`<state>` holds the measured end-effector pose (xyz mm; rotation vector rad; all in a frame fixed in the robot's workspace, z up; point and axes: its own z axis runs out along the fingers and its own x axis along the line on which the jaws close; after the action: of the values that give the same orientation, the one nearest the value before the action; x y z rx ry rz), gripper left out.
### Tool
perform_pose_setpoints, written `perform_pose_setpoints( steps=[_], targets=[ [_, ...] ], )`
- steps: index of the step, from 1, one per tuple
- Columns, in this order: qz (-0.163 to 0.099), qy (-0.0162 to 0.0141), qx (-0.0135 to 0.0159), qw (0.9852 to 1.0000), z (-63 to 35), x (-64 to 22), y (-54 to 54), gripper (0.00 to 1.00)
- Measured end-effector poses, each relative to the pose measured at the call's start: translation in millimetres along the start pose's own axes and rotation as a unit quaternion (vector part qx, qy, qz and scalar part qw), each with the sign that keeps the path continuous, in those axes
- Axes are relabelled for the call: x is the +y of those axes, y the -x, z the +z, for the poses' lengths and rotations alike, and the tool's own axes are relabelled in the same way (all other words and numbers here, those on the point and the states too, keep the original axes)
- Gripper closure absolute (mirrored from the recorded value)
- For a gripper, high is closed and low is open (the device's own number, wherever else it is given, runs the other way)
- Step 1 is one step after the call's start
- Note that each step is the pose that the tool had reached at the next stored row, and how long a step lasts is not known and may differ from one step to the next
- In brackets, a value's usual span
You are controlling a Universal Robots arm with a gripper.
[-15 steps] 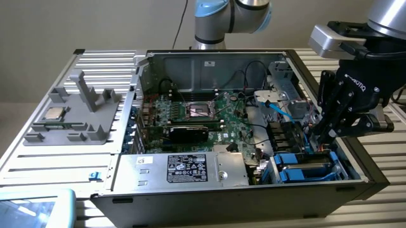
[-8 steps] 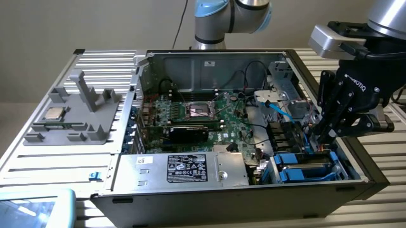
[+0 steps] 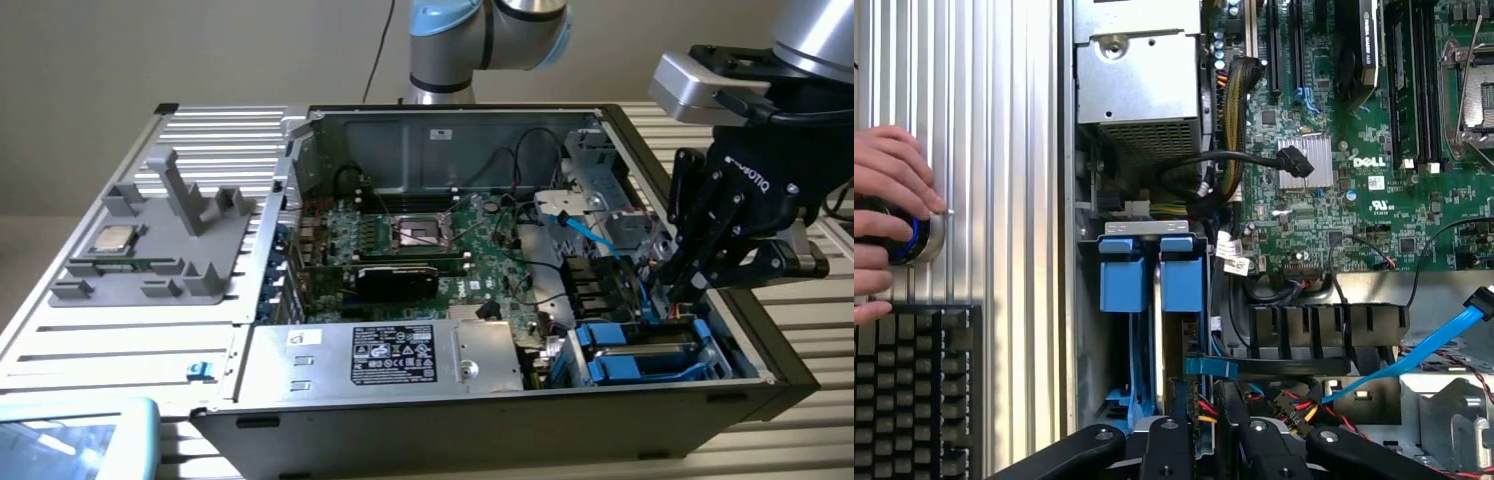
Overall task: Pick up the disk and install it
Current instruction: 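Insert the second disk wire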
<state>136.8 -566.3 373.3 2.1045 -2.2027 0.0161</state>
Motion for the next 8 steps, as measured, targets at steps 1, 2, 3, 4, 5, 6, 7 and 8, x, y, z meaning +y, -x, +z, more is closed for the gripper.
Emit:
perform_pose_setpoints(
  steps=[1, 2, 3, 4, 5, 6, 7, 8],
  targets=[
    [0.000, 0.0000, 0.0000, 1.0000, 0.0, 0.0, 0.0, 0.76],
    [0.000, 0.0000, 0.0000, 1.0000, 0.0, 0.0, 0.0, 0.78],
    [0.000, 0.0000, 0.0000, 1.0000, 0.0, 0.0, 0.0, 0.85],
    [0.000, 0.0000, 0.0000, 1.0000, 0.0, 0.0, 0.0, 0.85],
    [0.000, 0.0000, 0.0000, 1.0000, 0.0, 0.0, 0.0, 0.89],
    [0.000, 0.0000, 0.0000, 1.0000, 0.0, 0.0, 0.3, 0.89],
    [0.000, -0.0002, 0.0000, 1.0000, -0.1, 0.1, 1.5, 0.89],
    [0.000, -0.0005, 0.0001, 1.0000, -0.4, 0.2, 3.4, 0.89]
  ],
)
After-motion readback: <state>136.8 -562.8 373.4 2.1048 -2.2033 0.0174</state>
